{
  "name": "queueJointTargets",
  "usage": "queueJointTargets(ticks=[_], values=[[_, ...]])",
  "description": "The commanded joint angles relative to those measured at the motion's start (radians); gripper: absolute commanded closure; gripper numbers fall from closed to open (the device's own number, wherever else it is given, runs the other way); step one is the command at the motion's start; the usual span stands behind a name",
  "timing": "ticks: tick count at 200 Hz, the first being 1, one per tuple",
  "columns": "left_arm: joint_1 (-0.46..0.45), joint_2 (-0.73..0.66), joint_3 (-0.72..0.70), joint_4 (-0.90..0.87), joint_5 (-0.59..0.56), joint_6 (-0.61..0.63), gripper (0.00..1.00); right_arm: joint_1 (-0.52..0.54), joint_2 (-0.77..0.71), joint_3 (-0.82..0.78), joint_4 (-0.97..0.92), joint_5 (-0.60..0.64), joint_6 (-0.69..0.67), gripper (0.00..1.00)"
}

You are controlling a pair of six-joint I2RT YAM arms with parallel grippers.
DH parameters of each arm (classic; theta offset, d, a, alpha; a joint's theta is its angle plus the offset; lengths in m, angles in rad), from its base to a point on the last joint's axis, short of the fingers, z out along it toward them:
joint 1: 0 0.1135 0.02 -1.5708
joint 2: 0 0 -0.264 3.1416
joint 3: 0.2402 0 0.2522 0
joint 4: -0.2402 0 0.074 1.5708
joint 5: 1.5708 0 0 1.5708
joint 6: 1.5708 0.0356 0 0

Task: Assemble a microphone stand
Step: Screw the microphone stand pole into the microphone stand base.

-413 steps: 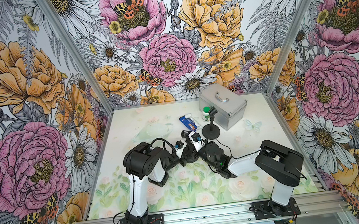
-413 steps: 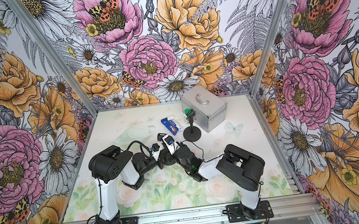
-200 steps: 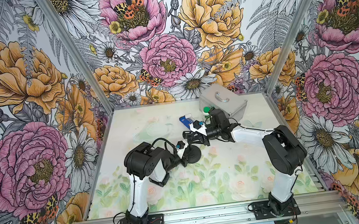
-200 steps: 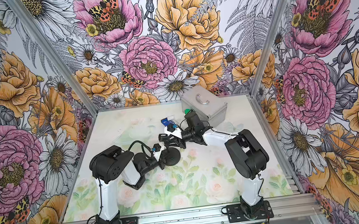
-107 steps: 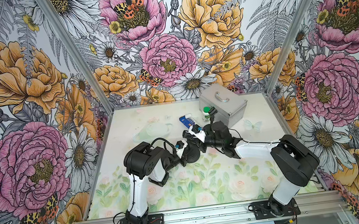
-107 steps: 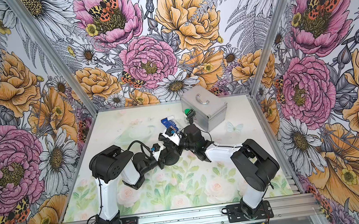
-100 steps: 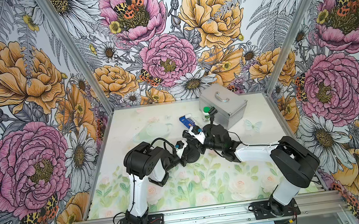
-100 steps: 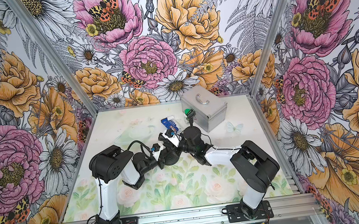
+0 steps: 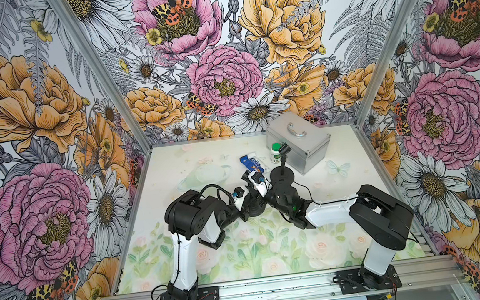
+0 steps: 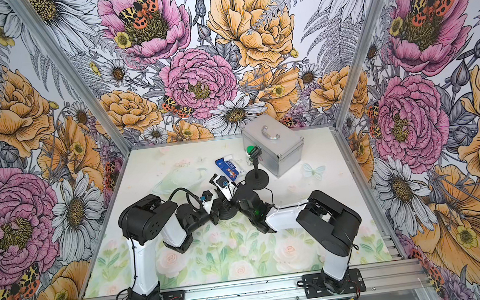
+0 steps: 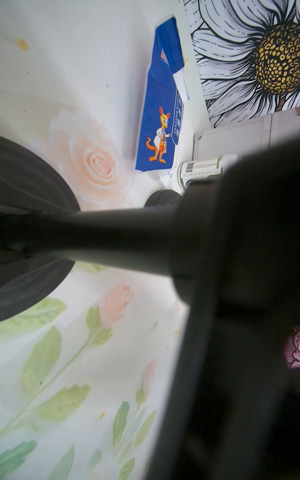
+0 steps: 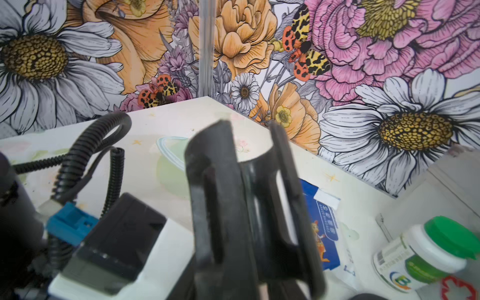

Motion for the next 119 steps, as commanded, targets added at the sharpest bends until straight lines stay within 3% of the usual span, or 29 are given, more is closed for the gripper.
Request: queueJointTargets(ticks=[1, 25, 41, 94, 119], values=[[-0.031, 0.021, -0.015, -0.044, 0.085, -0.019, 0.81, -0.092, -0.049, -0.023, -0.218, -0.408, -0.156, 0.57], [-0.029, 0.021, -0.015, -0.044, 0.087, -0.020, 0.81, -0.176, -0.055, 0.003, -0.302, -0.687, -0.211, 0.41], [-0.030, 0.023, -0.014, -0.044, 0.088, -0.022, 0.81, -0.209, -0.020, 0.061, -0.377, -0.810, -0.261, 0.41], [-0.030, 0.027, -0.013, -0.044, 0.089, -0.019, 0.80, -0.291, 0.071, 0.260, -0.544, -0.985, -0.373, 0.42], [-0.029, 0.028, -0.012, -0.044, 0.089, -0.020, 0.81, -0.295, 0.109, 0.367, -0.718, -1.041, -0.475, 0.44]])
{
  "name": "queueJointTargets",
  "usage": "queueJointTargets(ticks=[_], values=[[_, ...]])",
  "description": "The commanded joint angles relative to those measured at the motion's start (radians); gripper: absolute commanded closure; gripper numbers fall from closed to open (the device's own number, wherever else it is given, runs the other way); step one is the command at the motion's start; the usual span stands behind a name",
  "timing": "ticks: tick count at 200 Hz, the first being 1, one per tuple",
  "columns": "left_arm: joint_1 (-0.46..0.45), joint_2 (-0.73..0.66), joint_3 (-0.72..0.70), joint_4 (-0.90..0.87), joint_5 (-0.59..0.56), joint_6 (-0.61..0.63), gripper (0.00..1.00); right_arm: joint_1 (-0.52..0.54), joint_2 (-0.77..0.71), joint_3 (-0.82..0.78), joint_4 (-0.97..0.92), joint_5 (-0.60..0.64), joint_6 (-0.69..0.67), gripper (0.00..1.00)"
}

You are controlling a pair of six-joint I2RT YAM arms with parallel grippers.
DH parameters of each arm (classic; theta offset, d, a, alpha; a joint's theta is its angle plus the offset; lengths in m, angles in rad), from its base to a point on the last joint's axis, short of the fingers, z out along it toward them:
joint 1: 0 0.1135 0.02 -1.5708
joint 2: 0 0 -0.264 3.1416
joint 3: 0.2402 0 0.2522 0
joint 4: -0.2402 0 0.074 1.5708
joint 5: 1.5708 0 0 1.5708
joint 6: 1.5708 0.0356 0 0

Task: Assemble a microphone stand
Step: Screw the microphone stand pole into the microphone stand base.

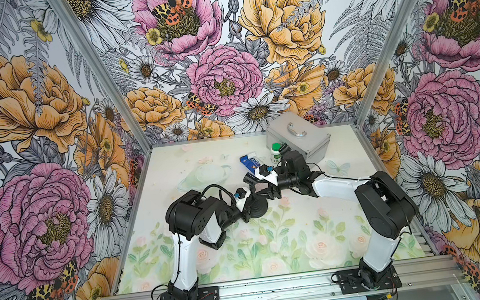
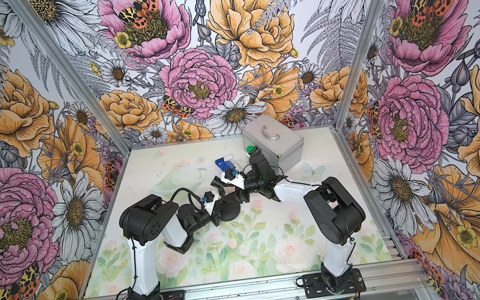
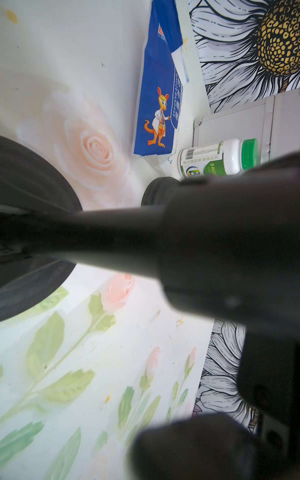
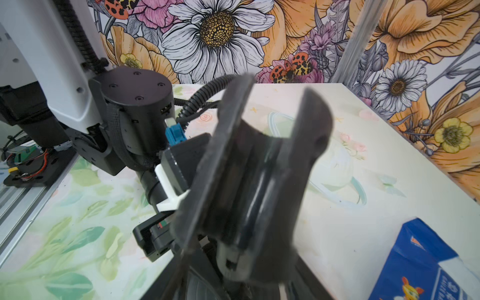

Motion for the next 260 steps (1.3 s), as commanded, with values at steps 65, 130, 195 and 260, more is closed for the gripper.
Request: queueJointTargets(ticks=[65, 130, 195, 260], values=[[-0.015, 0.032, -0.010, -0.042, 0.073, -0.022, 0.80, -0.003, 0.063, 0.131, -0.188, -0.105, -0.139, 0.98], [-0.014, 0.030, -0.010, -0.044, 0.073, -0.024, 0.81, 0.158, -0.053, -0.258, 0.480, 0.852, 0.436, 1.00], [-0.015, 0.024, -0.012, -0.043, 0.074, -0.025, 0.81, 0.460, 0.034, -0.343, 0.690, 1.599, 0.450, 1.00], [-0.017, -0.003, -0.013, -0.044, 0.097, -0.034, 0.70, 0.431, -0.087, -0.325, 0.625, 1.492, 0.385, 1.00]])
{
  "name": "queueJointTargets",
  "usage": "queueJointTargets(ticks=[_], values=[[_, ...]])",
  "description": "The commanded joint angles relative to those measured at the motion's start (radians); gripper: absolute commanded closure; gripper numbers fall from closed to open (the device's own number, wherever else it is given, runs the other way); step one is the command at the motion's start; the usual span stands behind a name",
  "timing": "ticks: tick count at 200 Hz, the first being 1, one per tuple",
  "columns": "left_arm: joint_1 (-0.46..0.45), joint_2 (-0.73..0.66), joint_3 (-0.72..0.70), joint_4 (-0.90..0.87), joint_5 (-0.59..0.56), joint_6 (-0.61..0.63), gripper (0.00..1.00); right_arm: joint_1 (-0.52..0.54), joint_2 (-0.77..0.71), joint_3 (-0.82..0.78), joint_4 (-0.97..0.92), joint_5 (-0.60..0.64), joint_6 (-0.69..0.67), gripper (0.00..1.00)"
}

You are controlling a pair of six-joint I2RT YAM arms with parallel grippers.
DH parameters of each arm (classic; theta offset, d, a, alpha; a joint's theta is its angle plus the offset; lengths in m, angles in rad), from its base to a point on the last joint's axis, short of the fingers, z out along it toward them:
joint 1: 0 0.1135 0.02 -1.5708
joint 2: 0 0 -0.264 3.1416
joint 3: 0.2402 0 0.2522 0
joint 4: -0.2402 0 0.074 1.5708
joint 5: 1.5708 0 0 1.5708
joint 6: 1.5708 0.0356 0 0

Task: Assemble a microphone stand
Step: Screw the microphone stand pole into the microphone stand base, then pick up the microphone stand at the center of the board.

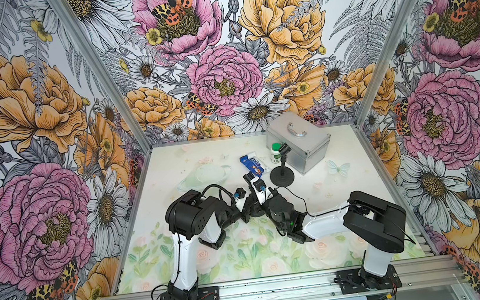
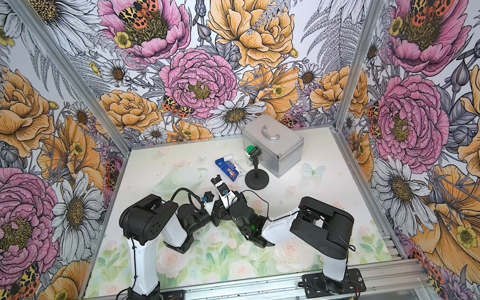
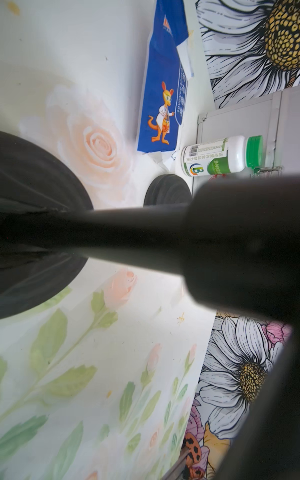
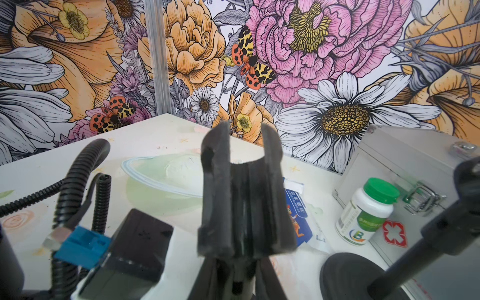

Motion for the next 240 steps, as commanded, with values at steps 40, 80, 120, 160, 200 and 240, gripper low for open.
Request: queueJointTargets(ticks=[40, 80, 120, 160, 200, 240], values=[[-0.047, -0.039, -0.018, -0.030, 0.160, 0.035, 0.51, -0.062, -0.136, -0.055, -0.089, 0.061, -0.053, 1.00], [-0.057, -0.053, -0.028, -0.030, 0.168, 0.064, 0.48, -0.121, -0.301, -0.133, -0.169, 0.049, 0.015, 1.00], [-0.058, -0.057, -0.033, -0.029, 0.153, 0.073, 0.47, -0.252, -0.512, -0.194, -0.300, -0.020, 0.045, 1.00], [-0.050, -0.099, -0.059, -0.028, 0.093, 0.046, 0.45, -0.349, -0.568, -0.142, -0.395, -0.351, 0.073, 1.00], [-0.018, -0.201, -0.118, -0.029, -0.005, -0.012, 0.39, -0.334, -0.431, 0.058, -0.425, -0.550, 0.108, 1.00], [-0.014, -0.269, -0.181, -0.030, -0.152, 0.000, 0.39, -0.265, -0.240, 0.314, -0.425, -0.607, 0.084, 1.00]])
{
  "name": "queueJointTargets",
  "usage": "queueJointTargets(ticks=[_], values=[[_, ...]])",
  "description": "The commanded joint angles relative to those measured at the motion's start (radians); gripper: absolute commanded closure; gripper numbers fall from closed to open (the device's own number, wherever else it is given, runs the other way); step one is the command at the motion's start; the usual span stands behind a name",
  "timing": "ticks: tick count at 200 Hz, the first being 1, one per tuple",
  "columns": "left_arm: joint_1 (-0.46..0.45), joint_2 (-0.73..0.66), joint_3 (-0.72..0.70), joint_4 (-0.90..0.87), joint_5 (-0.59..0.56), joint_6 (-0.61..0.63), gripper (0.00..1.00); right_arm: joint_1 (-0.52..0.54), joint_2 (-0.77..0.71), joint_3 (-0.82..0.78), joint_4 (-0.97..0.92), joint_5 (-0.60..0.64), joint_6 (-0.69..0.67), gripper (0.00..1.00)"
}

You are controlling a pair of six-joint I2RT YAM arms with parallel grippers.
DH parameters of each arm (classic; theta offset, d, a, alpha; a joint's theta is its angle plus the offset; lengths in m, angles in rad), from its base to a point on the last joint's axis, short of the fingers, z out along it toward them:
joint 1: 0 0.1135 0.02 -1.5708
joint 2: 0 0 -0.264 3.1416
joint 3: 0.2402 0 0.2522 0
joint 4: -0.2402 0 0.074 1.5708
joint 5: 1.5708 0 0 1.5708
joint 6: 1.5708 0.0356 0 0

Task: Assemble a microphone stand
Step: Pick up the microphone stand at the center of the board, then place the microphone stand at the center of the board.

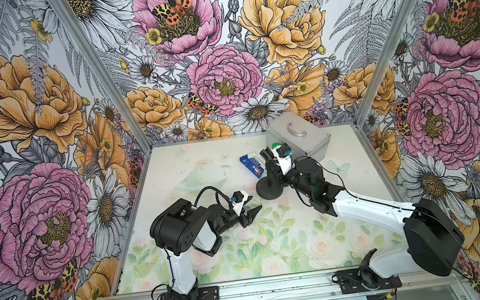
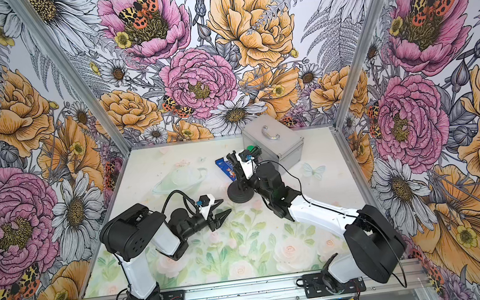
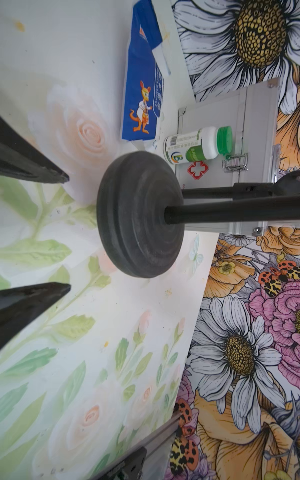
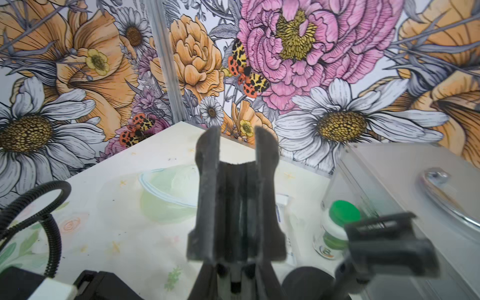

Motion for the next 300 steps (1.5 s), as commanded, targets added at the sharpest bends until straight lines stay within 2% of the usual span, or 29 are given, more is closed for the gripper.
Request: queueJointTargets(ticks=[1, 32, 71, 102, 154, 161, 210, 222, 249, 269, 300], values=[[0.007, -0.044, -0.040, 0.008, -0.127, -0.001, 0.39, 0.037, 0.078, 0.164, 0.083, -0.087, -0.004, 1.00], [0.000, -0.098, -0.071, 0.008, -0.158, 0.020, 0.40, 0.051, 0.271, 0.378, 0.079, -0.092, -0.036, 1.00], [-0.003, -0.081, -0.063, 0.009, -0.136, 0.025, 0.40, 0.051, 0.519, 0.653, 0.057, -0.076, -0.131, 1.00], [0.000, -0.072, -0.054, 0.008, -0.112, 0.017, 0.39, 0.033, 0.677, 0.798, 0.050, -0.048, -0.168, 1.00], [0.000, -0.069, -0.040, 0.008, -0.077, 0.010, 0.40, 0.002, 0.821, 0.899, 0.041, -0.038, -0.139, 1.00], [0.000, -0.032, -0.039, 0.009, -0.075, 0.010, 0.40, 0.000, 0.833, 0.905, 0.041, -0.039, -0.131, 1.00], [0.001, -0.020, -0.032, 0.009, -0.075, 0.007, 0.40, -0.010, 0.861, 0.890, 0.039, -0.031, -0.081, 1.00], [0.002, -0.016, -0.029, 0.009, -0.072, 0.006, 0.39, -0.014, 0.848, 0.873, 0.037, -0.023, -0.061, 0.79], [0.003, -0.012, -0.025, 0.009, -0.069, 0.003, 0.39, -0.016, 0.794, 0.817, 0.037, -0.062, -0.059, 0.53], [0.004, -0.012, -0.025, 0.009, -0.069, 0.003, 0.39, -0.017, 0.746, 0.762, 0.035, -0.123, -0.047, 0.44], [0.003, -0.011, -0.022, 0.009, -0.070, 0.000, 0.39, -0.015, 0.658, 0.641, 0.050, -0.266, -0.042, 0.41]])
